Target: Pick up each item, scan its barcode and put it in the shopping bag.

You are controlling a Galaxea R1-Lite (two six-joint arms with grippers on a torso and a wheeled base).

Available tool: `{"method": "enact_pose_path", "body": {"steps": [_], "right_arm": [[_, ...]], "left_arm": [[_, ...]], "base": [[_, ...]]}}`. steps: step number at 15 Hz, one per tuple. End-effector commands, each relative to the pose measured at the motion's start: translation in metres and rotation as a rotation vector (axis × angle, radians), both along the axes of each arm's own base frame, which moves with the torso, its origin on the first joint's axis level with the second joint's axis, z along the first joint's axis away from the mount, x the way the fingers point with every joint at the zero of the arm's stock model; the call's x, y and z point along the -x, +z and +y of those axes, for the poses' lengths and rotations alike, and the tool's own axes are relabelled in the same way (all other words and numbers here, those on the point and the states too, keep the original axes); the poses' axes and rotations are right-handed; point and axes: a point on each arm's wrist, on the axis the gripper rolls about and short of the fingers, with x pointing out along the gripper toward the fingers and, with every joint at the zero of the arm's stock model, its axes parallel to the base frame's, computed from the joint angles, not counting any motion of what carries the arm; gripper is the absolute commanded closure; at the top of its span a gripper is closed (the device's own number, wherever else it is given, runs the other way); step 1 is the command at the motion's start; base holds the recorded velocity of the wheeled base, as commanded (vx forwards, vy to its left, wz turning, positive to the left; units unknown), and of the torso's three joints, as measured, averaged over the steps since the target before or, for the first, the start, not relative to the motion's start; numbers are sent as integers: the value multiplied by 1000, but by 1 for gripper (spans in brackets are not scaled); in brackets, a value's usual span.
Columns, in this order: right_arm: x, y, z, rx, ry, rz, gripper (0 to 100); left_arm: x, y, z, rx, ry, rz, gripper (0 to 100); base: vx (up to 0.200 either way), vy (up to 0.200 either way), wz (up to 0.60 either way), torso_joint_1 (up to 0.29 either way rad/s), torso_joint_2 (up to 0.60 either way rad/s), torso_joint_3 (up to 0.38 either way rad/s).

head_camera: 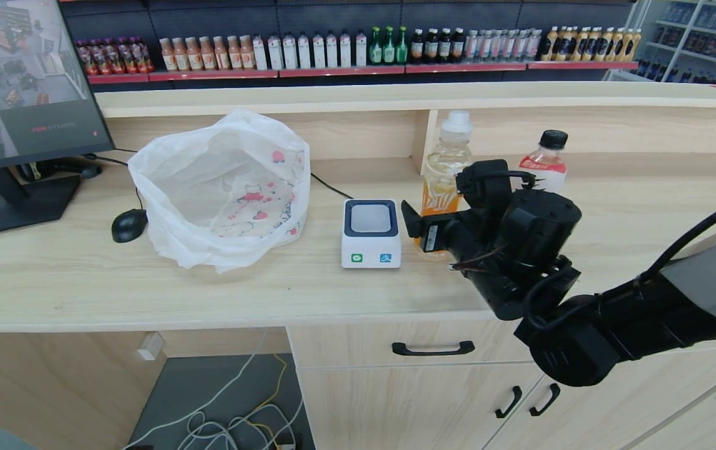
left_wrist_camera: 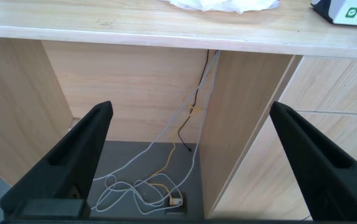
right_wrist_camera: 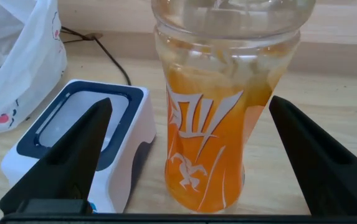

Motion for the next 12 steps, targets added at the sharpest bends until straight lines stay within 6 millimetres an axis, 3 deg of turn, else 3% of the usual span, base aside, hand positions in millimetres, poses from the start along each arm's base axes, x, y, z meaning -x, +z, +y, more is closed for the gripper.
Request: {"method": "enact_pose_path", "body": {"steps": [1, 12], "right_arm": [[-6, -3, 3, -2, -13, 0, 0], [-29, 2, 1, 11, -90, -49, 0]], "left_arm": [[0, 0, 0, 0, 0, 0, 0], [0, 0, 0, 0, 0, 0, 0]], "base": [[0, 0, 0, 0, 0, 0], [0, 0, 0, 0, 0, 0]]}}
